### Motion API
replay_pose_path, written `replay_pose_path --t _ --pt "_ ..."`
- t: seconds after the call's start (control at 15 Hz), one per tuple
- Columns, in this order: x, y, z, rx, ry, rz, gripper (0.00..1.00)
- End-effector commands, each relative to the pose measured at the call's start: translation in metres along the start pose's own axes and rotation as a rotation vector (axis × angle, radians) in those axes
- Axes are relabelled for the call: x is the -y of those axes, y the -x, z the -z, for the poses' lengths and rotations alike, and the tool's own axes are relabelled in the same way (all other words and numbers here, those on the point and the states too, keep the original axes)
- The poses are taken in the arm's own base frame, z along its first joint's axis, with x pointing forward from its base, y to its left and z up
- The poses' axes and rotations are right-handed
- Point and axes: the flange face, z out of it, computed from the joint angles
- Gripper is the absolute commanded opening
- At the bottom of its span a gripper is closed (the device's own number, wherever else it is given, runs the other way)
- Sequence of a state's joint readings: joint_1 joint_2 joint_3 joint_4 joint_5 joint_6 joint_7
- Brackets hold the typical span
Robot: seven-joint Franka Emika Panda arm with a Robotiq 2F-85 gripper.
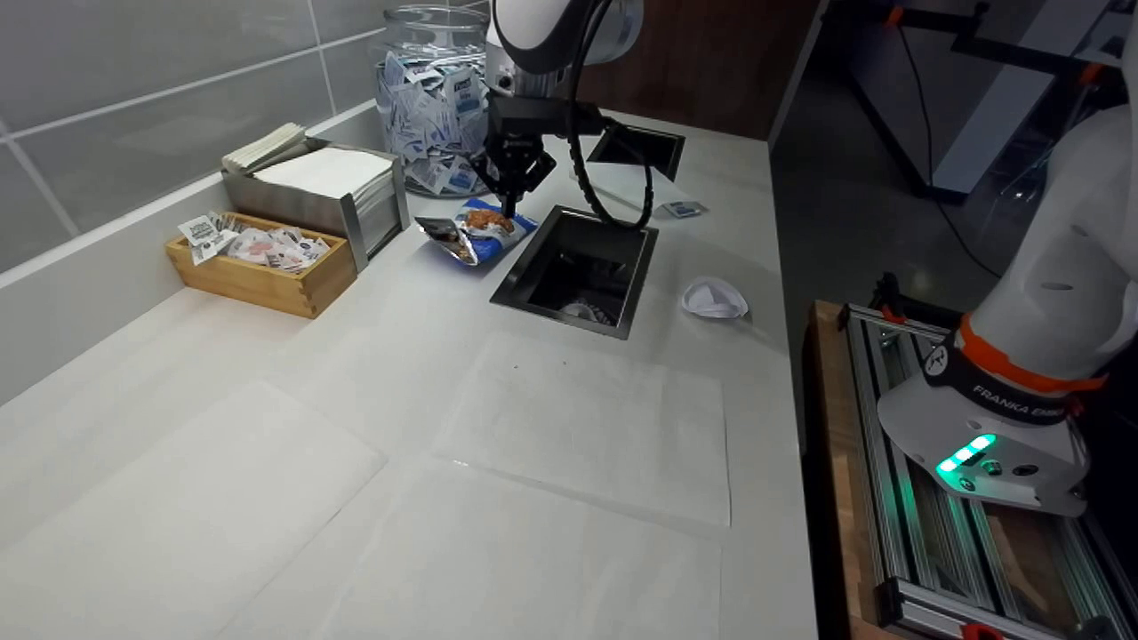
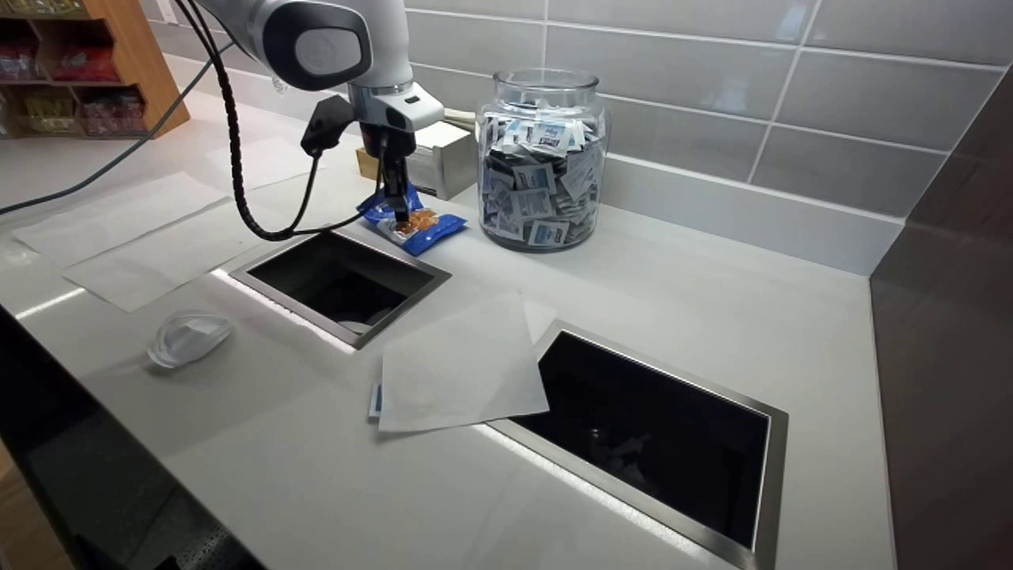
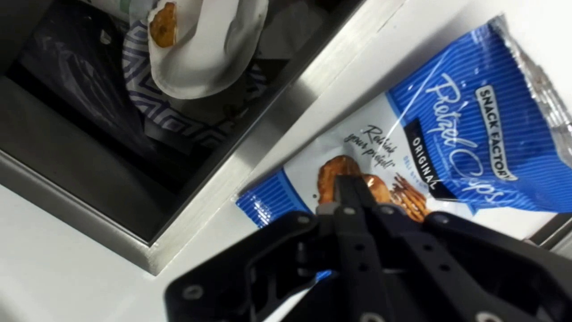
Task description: Press down on the blue and white packet nine times
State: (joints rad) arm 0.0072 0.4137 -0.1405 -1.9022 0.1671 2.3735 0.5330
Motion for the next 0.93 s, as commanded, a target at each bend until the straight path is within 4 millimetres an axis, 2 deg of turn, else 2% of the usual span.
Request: replay_pose_path --t 0.0,0.2,0.73,0.87 --pt "-0.012 -0.004 -0.006 -0.029 -0.042 -0.026 0.00" --pt "-0.009 -0.007 -0.008 -0.039 -0.056 -0.031 0.00" --pt "-0.019 -0.012 -0.041 0.015 -0.020 -0.054 0.00" --pt "-0.020 -0.016 -0.040 0.013 -0.022 -0.064 0.00"
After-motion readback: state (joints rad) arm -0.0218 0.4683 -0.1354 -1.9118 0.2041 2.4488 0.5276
